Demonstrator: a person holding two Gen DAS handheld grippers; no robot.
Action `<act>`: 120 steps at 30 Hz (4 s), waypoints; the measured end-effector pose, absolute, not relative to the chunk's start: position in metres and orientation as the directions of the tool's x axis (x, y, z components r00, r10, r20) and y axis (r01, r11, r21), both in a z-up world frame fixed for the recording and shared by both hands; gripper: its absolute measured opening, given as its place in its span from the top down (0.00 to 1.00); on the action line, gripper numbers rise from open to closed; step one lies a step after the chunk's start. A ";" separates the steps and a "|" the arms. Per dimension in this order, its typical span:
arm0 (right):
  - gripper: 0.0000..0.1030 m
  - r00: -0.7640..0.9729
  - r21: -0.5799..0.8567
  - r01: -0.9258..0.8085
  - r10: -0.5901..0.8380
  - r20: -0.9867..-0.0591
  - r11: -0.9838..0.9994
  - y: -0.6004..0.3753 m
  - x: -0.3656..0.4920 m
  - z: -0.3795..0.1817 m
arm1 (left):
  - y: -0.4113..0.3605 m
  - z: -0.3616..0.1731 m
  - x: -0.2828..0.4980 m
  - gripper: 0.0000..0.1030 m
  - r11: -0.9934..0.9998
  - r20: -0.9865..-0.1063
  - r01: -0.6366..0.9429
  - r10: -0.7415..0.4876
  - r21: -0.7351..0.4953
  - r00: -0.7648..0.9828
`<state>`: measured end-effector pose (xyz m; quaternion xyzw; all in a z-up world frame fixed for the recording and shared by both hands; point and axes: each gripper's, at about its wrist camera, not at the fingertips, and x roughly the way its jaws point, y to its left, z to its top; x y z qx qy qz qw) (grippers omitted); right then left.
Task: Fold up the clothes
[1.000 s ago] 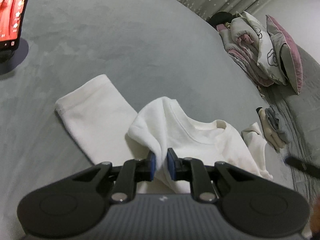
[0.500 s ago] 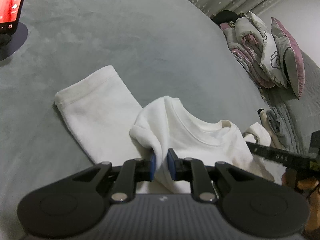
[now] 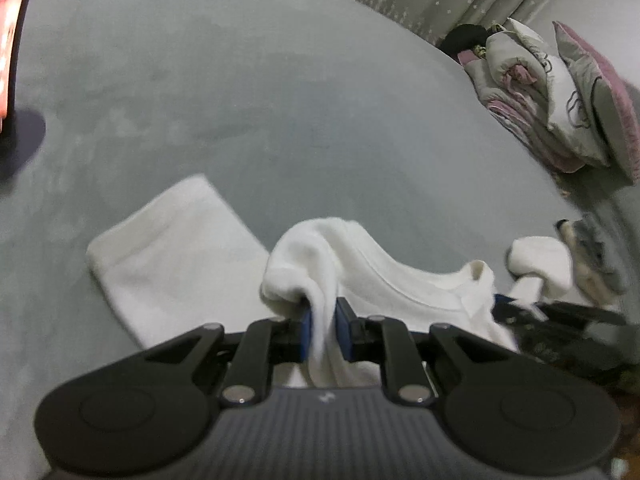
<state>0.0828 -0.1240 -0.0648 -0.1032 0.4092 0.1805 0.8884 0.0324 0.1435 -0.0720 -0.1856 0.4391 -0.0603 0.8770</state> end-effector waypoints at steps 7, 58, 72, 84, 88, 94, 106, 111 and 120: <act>0.92 0.712 -0.043 -0.218 0.129 -0.690 0.975 -0.169 0.094 -0.045 | 0.095 -0.053 0.044 0.88 0.983 -0.681 -0.078 -0.055 -0.164 0.730; 0.86 0.850 -0.274 -0.152 -0.016 -0.526 0.950 -0.154 0.093 -0.007 | 0.065 -0.007 0.063 0.88 0.999 -0.601 -0.045 0.051 0.025 0.798; 0.86 0.909 -0.367 0.025 -0.175 -0.379 0.930 -0.176 0.192 0.015 | -0.021 0.015 0.206 0.88 0.968 -0.460 0.033 0.088 0.249 0.883; 0.86 0.901 -0.470 0.046 -0.241 -0.362 0.881 -0.167 0.261 -0.044 | -0.051 -0.043 0.299 0.87 0.954 -0.496 0.020 0.138 0.299 0.857; 0.86 0.885 -0.484 0.022 -0.242 -0.398 0.875 -0.165 0.275 -0.065 | -0.049 -0.074 0.312 0.87 0.954 -0.536 0.015 0.154 0.298 0.830; 0.85 0.856 -0.497 0.010 -0.264 -0.444 0.868 -0.164 0.285 -0.090 | -0.053 -0.098 0.315 0.83 0.948 -0.546 0.000 0.184 0.320 0.818; 0.57 0.839 -0.484 0.008 -0.269 -0.473 0.875 -0.164 0.252 -0.073 | -0.038 -0.075 0.274 0.48 0.974 -0.593 -0.014 0.148 0.224 0.791; 0.53 0.828 -0.448 0.004 -0.255 -0.500 0.894 -0.170 0.226 -0.062 | -0.023 -0.071 0.239 0.45 0.984 -0.631 -0.014 0.123 0.175 0.766; 0.51 0.800 -0.348 0.002 -0.210 -0.562 0.938 -0.185 0.167 -0.055 | -0.005 -0.058 0.179 0.39 0.992 -0.660 -0.009 0.088 0.123 0.746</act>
